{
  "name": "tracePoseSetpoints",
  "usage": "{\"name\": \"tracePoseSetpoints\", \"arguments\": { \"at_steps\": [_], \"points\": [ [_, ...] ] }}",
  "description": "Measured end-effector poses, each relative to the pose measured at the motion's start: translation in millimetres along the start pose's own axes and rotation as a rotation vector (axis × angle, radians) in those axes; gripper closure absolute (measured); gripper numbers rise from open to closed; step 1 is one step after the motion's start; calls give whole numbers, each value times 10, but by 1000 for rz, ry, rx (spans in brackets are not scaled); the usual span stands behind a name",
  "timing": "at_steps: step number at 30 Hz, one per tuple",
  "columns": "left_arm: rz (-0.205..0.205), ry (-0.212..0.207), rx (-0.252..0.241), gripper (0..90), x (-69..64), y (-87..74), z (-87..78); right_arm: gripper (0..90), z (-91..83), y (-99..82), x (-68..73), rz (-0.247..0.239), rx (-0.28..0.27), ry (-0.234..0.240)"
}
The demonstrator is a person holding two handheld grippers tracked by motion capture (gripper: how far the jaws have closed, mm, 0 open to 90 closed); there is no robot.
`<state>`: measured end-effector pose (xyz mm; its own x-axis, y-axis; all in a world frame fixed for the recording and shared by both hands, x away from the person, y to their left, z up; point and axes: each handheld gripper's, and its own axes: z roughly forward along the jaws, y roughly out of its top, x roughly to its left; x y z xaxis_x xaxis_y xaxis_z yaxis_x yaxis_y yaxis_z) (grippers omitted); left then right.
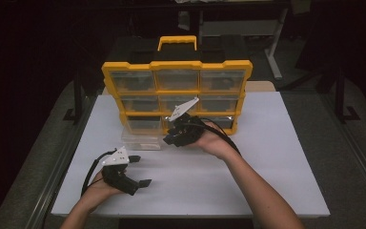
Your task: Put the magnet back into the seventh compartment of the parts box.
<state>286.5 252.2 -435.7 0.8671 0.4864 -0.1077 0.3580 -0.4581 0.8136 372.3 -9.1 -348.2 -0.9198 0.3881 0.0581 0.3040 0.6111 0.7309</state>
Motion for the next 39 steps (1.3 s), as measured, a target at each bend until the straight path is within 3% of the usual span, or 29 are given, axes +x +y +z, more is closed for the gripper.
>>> {"name": "tracePoseSetpoints", "arguments": {
  "at_steps": [21,39],
  "points": [
    [-7,-2,-8,4,-3,4,-11,608,141,296,-56,-26,1,-11],
    [-5,-7,-11,4,-8,7,-10,607,342,513,-58,-12,-14,3]
  ]
}}
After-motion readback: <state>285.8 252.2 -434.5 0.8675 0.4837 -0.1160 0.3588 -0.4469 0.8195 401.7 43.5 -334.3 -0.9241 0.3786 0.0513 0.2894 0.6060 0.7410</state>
